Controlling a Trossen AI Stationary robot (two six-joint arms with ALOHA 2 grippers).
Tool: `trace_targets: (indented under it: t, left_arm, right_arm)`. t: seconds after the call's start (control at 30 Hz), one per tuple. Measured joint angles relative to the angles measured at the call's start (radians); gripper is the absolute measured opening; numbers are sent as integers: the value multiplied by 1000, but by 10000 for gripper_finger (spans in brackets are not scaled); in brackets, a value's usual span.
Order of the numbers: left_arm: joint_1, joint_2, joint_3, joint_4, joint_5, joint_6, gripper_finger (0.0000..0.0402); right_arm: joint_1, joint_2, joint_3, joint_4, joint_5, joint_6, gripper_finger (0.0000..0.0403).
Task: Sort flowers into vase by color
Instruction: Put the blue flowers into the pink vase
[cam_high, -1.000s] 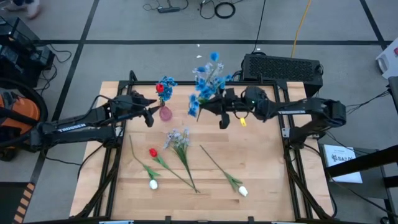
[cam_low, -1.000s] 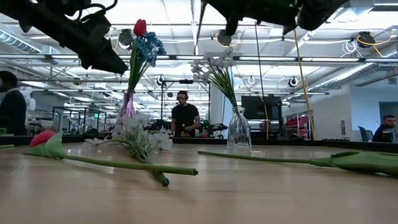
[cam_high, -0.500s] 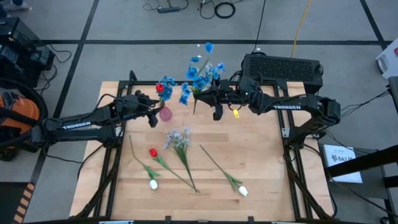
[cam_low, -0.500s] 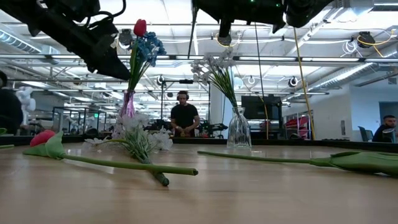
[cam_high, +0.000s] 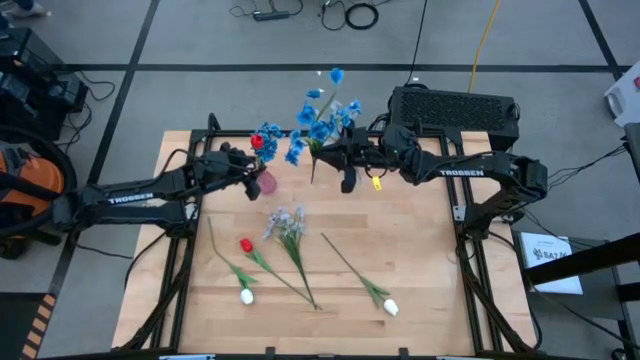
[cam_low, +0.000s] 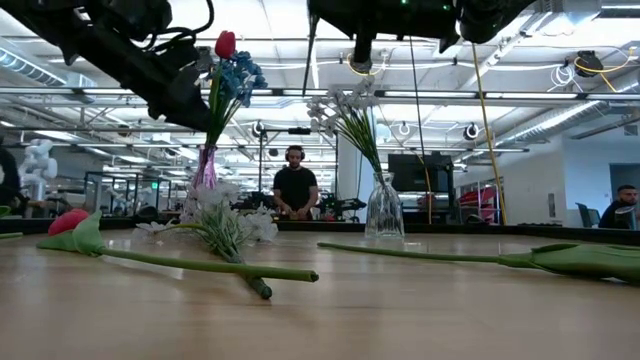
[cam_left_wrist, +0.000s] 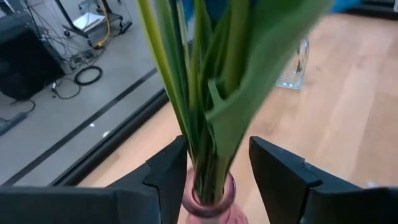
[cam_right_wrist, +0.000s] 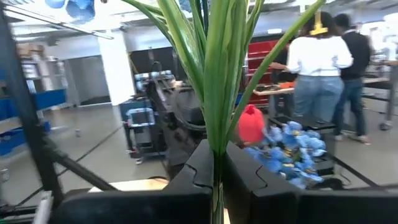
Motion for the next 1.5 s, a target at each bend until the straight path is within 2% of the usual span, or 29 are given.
trace_targets:
  t: [0.2, 0.5, 0.6, 0.83, 0.9, 1.13, 1.3, 1.5]
  left_arm:
    - [1, 22, 0, 38, -53, -2, 180]
    - [1, 21, 0, 66, -55, -3, 172]
    - [1, 21, 0, 66, -55, -3, 142]
    - [1, 21, 0, 66, -25, -6, 34]
    - [1, 21, 0, 66, -13, -6, 17]
    - [1, -8, 0, 69, -8, -8, 29]
    - [1, -71, 0, 69, -8, -10, 22]
    - [1, -160, 0, 18, -7, -9, 25]
  right_arm:
    - [0, 0, 0, -12, 38, -22, 4]
    - [6, 0, 0, -45, 41, -14, 4]
    - [10, 0, 0, -62, 45, -13, 4]
    - [28, 27, 0, -61, 86, -17, 4]
    - [31, 46, 2, -43, 87, -15, 4]
    - [37, 110, 1, 33, 89, 8, 4]
    - [36, 141, 1, 100, 90, 11, 4]
    - [41, 171, 50, 145, 112, -76, 4]
